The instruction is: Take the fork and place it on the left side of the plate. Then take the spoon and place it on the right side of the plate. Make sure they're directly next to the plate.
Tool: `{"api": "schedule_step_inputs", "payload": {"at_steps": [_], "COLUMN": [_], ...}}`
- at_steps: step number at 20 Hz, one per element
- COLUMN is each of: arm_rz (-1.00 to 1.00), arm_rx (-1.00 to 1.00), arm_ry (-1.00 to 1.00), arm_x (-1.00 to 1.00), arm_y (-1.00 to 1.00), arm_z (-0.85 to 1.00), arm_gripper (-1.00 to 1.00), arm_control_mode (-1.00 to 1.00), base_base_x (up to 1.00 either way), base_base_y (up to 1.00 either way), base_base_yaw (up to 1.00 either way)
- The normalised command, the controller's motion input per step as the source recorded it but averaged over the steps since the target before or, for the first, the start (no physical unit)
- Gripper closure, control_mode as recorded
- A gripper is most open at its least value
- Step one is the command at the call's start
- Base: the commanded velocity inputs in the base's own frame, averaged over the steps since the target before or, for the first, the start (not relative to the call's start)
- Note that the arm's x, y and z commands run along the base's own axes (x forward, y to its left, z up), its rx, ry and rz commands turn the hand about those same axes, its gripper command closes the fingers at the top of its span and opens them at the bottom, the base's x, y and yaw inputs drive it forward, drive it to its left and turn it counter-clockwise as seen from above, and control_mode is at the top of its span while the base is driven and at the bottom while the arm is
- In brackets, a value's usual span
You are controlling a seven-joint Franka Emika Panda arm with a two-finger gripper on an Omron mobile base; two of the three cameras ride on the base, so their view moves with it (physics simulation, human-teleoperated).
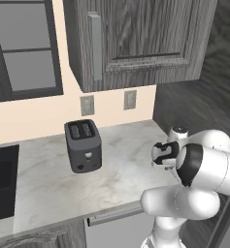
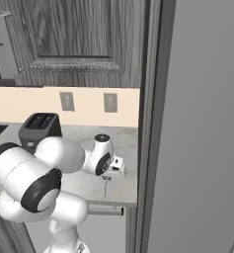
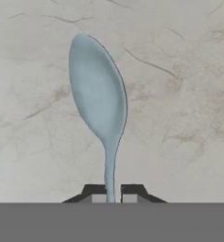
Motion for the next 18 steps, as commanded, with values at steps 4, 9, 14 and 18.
{"api": "schedule_step_inputs", "payload": {"at_steps": [4, 9, 14, 18], "arm_rz": [0.04, 0.05, 0.05, 0.05], "arm_rx": [0.00, 0.00, 0.00, 0.00], "arm_ry": [0.02, 0.05, 0.02, 0.00], "arm_x": [-0.08, -0.07, -0.05, -0.08], "arm_y": [0.32, 0.27, 0.16, 0.04], "arm_z": [-0.13, -0.03, 0.10, 0.32], "arm_gripper": [1.00, 1.00, 1.00, 1.00], "arm_control_mode": [-1.00, -1.00, -1.00, -1.00], "base_base_x": [0.00, 0.00, 0.00, 0.00], "base_base_y": [0.00, 0.00, 0.00, 0.00], "base_base_yaw": [0.00, 0.00, 0.00, 0.00]}}
